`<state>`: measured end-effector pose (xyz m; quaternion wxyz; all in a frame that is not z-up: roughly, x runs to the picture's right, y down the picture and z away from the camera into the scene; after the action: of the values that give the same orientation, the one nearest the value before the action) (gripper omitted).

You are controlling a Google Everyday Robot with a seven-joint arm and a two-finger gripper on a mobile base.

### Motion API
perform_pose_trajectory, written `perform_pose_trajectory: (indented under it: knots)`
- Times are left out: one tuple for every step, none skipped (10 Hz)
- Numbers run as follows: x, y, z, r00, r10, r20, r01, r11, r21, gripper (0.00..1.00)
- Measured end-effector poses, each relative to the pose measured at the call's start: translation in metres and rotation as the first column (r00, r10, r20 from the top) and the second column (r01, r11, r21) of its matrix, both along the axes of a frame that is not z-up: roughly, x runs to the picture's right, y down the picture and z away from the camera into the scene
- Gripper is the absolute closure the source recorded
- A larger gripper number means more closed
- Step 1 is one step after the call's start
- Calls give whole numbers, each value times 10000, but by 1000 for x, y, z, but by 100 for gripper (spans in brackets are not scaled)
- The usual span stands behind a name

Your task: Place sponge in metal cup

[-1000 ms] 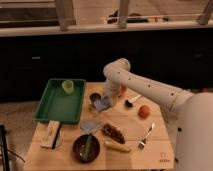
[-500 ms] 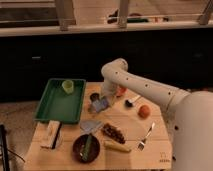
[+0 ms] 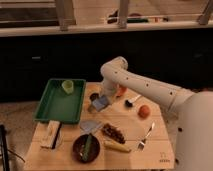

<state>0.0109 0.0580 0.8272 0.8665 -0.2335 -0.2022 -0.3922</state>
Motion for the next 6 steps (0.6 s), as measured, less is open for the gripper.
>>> perform_pose_trajectory:
  knots:
    - [-3, -4, 0, 9997, -198, 150, 197, 9998, 73, 91]
    - [-5, -8, -1, 9986, -454, 288, 452, 9989, 91, 91]
    - [-8, -12, -1, 9968, -674, 437, 668, 9977, 140, 91]
    - [-10, -14, -1, 9937, -968, 567, 961, 9953, 151, 91]
    - [-16, -17, -2, 9892, -1274, 729, 1264, 9918, 178, 91]
    - [-23, -19, -2, 9832, -1584, 909, 1571, 9873, 216, 91]
